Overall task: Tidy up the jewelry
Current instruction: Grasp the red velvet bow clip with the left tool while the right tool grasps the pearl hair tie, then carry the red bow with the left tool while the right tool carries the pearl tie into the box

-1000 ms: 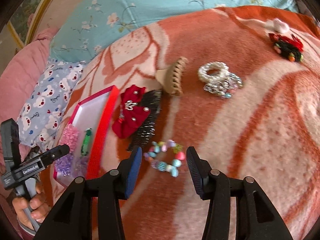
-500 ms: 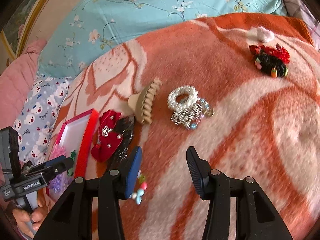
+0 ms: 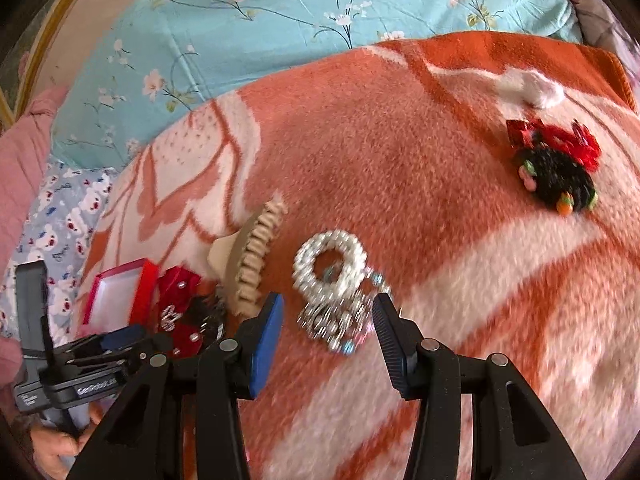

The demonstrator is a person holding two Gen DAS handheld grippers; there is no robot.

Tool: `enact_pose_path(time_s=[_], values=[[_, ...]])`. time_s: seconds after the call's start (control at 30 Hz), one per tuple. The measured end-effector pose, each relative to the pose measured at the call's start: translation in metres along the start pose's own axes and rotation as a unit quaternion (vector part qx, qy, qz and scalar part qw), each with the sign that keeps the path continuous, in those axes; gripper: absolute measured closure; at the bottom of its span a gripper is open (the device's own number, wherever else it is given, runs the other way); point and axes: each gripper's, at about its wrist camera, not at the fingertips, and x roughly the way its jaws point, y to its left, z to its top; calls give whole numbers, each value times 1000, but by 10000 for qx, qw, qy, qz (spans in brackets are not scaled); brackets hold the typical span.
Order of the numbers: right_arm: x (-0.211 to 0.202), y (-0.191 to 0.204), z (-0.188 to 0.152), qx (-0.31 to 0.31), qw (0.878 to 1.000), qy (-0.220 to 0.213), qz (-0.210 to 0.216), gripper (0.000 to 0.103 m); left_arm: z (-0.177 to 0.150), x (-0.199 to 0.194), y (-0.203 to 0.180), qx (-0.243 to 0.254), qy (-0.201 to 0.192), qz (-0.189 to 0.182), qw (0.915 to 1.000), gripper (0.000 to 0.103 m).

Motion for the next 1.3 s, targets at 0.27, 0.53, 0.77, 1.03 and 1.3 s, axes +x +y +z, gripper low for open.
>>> enact_pose_path(time_s=[0.27, 0.53, 0.77, 1.03, 1.3], values=[[37, 2, 15, -286, 9989, 252, -258, 60, 2, 15, 0, 151, -4, 80, 9999, 62], [25, 3, 10, -282, 9994, 90, -184, 89, 0, -3, 10, 112, -240, -356, 9990, 71], [-12, 11, 1, -238, 9994, -215, 109, 91, -13, -35, 12, 87, -468, -580, 9972, 71], [-49, 23, -2, -250, 9979, -520, 286, 91, -24, -72, 19, 30, -753, -659, 9950, 71], [-62, 49, -6, -369, 9964, -601, 476, 91, -33, -97, 45, -124, -944, -583, 9937, 71]])
